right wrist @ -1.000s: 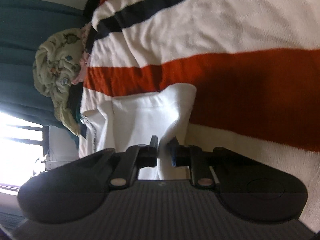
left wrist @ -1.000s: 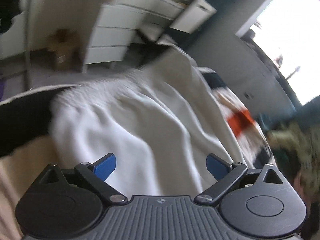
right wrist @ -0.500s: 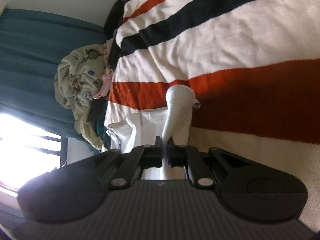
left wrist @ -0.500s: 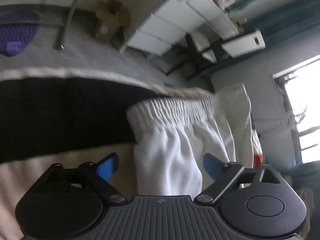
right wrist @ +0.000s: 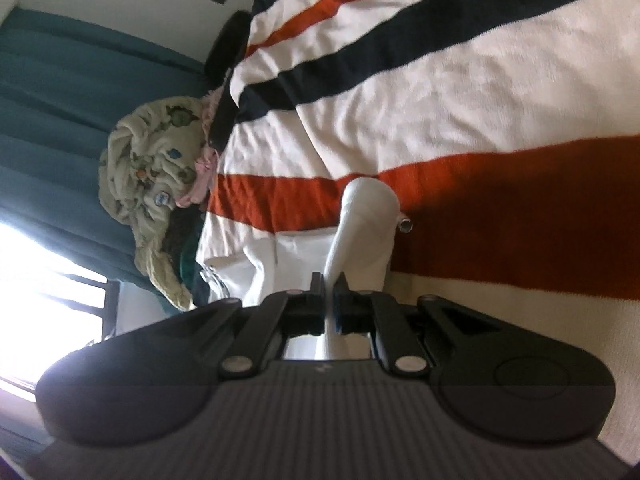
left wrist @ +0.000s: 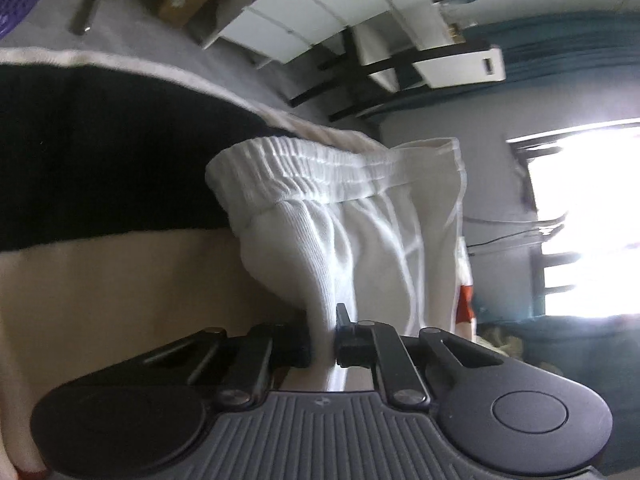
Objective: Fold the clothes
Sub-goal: 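Grasp the cuff with the right gripper while the left gripper grasps the waistband, then lift the pants with both grippers and fold them over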
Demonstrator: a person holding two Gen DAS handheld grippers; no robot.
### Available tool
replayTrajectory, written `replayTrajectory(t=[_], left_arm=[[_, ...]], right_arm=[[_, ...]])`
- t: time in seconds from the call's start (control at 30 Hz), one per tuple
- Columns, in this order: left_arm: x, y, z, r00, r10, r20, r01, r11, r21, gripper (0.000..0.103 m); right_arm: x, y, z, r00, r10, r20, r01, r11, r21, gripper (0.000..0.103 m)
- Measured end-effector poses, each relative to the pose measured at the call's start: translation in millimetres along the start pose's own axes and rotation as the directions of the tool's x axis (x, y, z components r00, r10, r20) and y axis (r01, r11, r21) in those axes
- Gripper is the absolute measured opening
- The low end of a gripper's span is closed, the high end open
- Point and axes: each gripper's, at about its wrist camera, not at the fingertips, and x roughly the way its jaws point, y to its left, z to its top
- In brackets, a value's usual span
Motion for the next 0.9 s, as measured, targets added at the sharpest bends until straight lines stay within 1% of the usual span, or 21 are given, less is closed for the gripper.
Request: replayTrajectory(t=[0.07, 0.2, 0.27, 0.33, 0.47, 0.53, 0.6, 0.67, 0.73, 0.83, 0.9], left_arm=[[-5, -4, -1, 1.0, -0.012, 0.019, 0.011, 1.0, 0.027, 0.008], [-16, -7, 1, 0.997, -0.023, 0.068, 0.02, 0.999, 0.037, 0.007], [-24, -8, 4, 0.994, -0.056, 0.095, 0.055, 0.998, 0.016, 0.006], [-34, -13, 5, 0.988, -0.097, 0.119, 0.095, 0.995, 0.022, 0.006], [-45, -45, 9, 0.978, -0.155, 0.14, 0.142, 0.985, 0.095, 0.006], [-46, -66, 12, 0.974, -0.174, 0.147, 0.155, 0.979, 0.135, 0.006], [-37, -92, 16, 0.972, -0.18, 0.152, 0.154, 0.974, 0.168, 0.006], [-23, -118, 20, 0.972, -0.177, 0.152, 0.149, 0.972, 0.181, 0.006], [-3, -142, 26, 0.975, -0.166, 0.146, 0.14, 0.975, 0.174, 0.006], [31, -180, 36, 0.98, -0.137, 0.141, 0.11, 0.976, 0.187, 0.006], [63, -207, 43, 0.983, -0.12, 0.142, 0.089, 0.974, 0.207, 0.006]], right_arm=[[-5, 1, 1, 1.0, 0.008, 0.021, -0.008, 1.0, -0.005, 0.007], [-15, 9, 4, 0.997, 0.007, 0.078, -0.004, 0.999, -0.044, 0.006], [-18, 12, 6, 0.996, 0.012, 0.093, -0.007, 0.998, -0.056, 0.005], [-20, 19, 10, 0.995, 0.014, 0.1, -0.005, 0.996, -0.087, 0.005], [-26, 43, 19, 0.992, 0.069, 0.104, -0.054, 0.989, -0.139, 0.005], [-23, 65, 22, 0.989, 0.105, 0.107, -0.084, 0.979, -0.186, 0.005], [-13, 91, 24, 0.986, 0.128, 0.107, -0.101, 0.969, -0.227, 0.005], [1, 117, 24, 0.984, 0.137, 0.118, -0.102, 0.96, -0.262, 0.005], [18, 144, 22, 0.981, 0.14, 0.137, -0.095, 0.952, -0.292, 0.005], [59, 180, 11, 0.976, 0.148, 0.162, -0.087, 0.939, -0.332, 0.005], [93, 202, 0, 0.975, 0.139, 0.17, -0.07, 0.931, -0.358, 0.005]])
